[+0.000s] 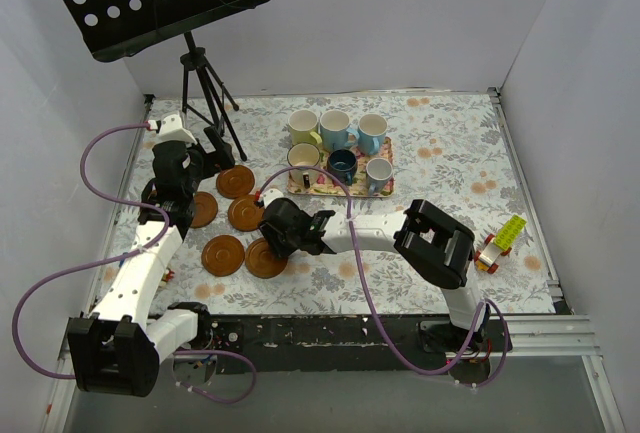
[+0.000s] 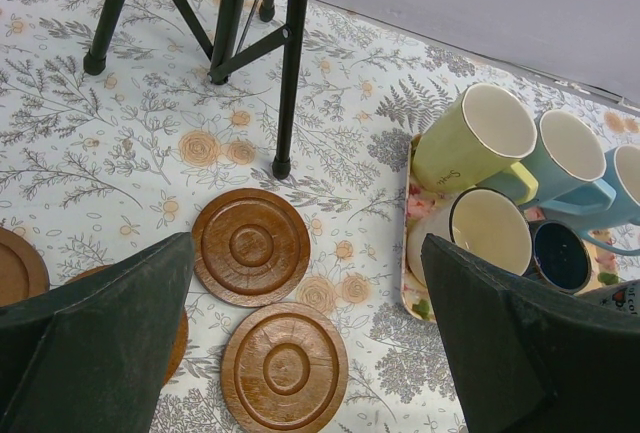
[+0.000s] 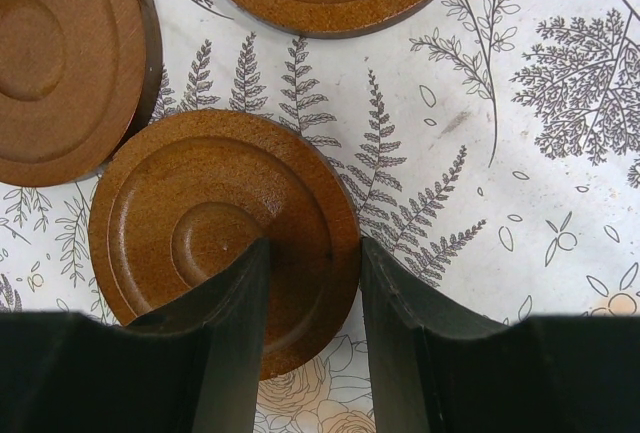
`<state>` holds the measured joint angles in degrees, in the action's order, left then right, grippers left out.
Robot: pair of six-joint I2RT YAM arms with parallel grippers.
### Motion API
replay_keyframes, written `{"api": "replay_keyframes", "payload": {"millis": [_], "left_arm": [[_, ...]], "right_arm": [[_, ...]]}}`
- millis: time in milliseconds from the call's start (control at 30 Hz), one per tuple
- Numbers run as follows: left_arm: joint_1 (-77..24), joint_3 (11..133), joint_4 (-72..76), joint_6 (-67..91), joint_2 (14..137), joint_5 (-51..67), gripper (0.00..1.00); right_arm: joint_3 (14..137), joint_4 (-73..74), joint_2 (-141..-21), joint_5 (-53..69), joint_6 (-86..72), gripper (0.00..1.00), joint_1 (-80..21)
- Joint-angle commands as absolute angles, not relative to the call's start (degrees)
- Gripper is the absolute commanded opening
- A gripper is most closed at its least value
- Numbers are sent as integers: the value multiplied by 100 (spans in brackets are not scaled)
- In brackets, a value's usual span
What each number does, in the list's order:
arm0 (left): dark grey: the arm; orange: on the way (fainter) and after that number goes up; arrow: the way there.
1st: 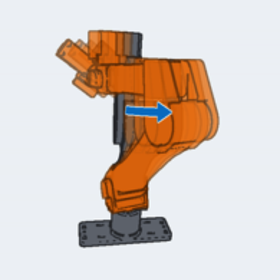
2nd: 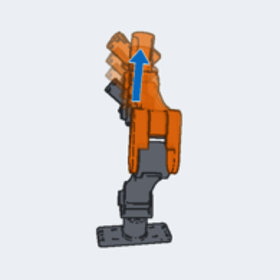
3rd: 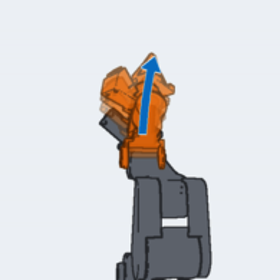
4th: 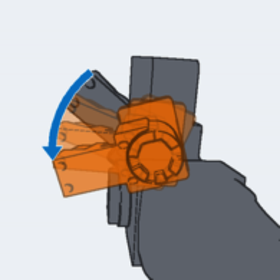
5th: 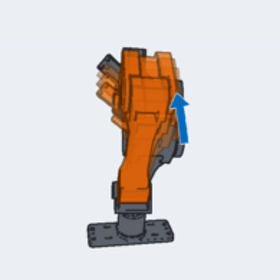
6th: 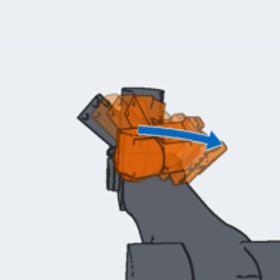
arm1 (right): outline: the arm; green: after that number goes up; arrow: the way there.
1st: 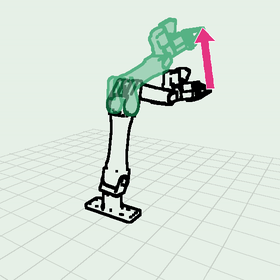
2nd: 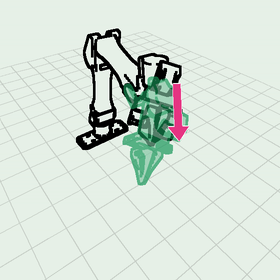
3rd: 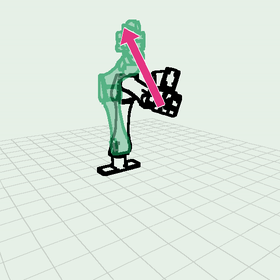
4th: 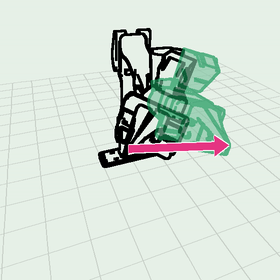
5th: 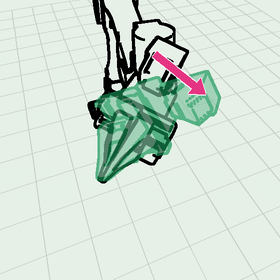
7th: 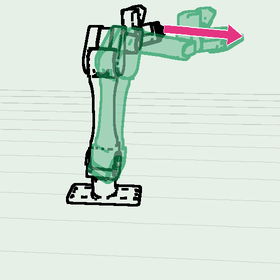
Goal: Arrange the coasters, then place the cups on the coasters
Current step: Move the coaster to the center of the board.
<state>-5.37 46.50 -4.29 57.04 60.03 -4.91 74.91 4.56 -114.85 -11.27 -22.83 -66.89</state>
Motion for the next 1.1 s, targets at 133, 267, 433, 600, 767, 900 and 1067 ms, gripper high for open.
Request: {"api": "replay_keyframes", "payload": {"millis": [133, 267, 433, 600, 767, 900, 1067], "left_arm": [[-536, 4632, -413, 5704, 5801, -466, 98], [-536, 4623, -404, 5704, 5792, -475, 98], [-536, 4623, -404, 5704, 5783, -475, 98], [-536, 4623, -413, 5695, 5792, -475, 98], [-536, 4623, -404, 5695, 5783, -475, 98], [-536, 4614, -404, 5695, 5783, -475, 98], [-536, 4614, -404, 5704, 5783, -475, 98]], "right_arm": [[7690, 668, -11742, -1327, -2329, 29, -6732], [7690, 685, -11751, -1380, -2320, 29, -6724], [7682, 686, -11725, -1424, -2329, 29, -6706], [7673, 686, -11725, -1459, -2312, 29, -6680], [7673, 686, -11716, -1494, -2311, 29, -6662], [7673, 685, -11716, -1503, -2311, 29, -6653], [7681, 659, -11716, -1520, -2303, 29, -6636]]}}
